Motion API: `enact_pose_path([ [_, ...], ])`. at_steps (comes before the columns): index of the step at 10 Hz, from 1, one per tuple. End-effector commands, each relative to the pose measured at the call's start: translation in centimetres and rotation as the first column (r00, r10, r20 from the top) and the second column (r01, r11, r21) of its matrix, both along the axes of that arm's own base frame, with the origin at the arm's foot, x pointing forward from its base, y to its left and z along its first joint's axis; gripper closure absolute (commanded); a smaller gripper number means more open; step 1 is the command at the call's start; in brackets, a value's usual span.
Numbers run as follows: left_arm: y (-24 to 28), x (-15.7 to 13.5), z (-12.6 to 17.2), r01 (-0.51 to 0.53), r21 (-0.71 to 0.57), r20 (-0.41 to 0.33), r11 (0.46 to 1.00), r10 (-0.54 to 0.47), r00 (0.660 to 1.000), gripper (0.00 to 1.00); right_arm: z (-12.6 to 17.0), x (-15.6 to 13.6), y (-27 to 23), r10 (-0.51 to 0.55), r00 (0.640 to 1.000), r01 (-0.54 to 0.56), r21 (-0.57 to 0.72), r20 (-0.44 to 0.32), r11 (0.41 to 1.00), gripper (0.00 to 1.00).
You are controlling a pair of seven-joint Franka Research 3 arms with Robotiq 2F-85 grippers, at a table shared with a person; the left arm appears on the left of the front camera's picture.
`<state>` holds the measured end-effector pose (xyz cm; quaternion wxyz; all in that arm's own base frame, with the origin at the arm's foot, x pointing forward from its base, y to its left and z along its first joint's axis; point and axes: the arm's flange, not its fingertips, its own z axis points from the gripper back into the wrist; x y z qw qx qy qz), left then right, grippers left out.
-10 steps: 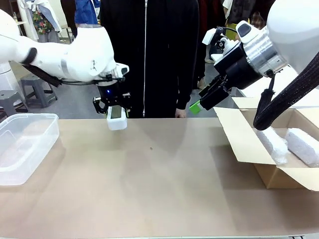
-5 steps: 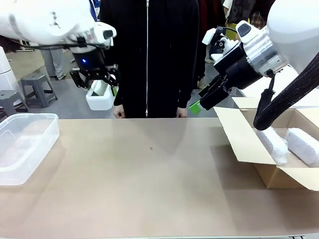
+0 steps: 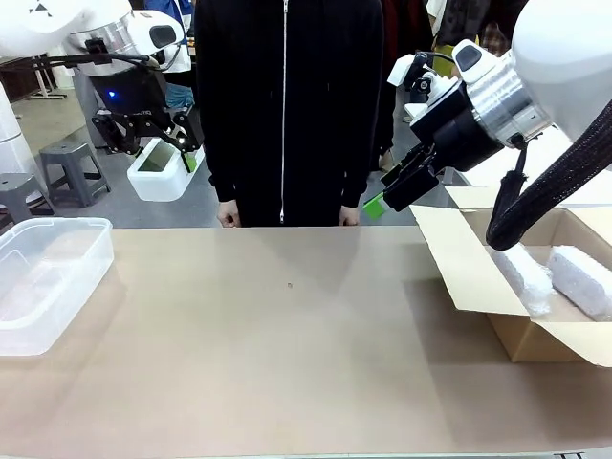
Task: Separate and place wrapped and unwrapped clocks.
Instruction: Pick up the Digital clock indicated by the person, then if the picked Digital clock is wrapped, place it in the Package Box ; if not, place it in the Organizing box.
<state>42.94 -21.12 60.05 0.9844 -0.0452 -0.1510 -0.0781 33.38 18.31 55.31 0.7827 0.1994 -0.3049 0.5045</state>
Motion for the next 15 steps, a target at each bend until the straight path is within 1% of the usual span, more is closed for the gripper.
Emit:
enact_pose_path([
  [1, -0.44, 0.05, 0.30, -0.011, -0.002, 0.015, 1.000, 0.011, 1.000, 0.60, -0.26, 0.04, -0.11, 0.013, 1.000, -0.013, 0.004, -0.005, 1.000, 0.00],
  [15, -0.44, 0.05, 0.30, -0.011, -0.002, 0.015, 1.000, 0.011, 1.000, 0.60, -0.26, 0.04, -0.11, 0.013, 1.000, -0.013, 0.004, -0.005, 1.000, 0.00],
])
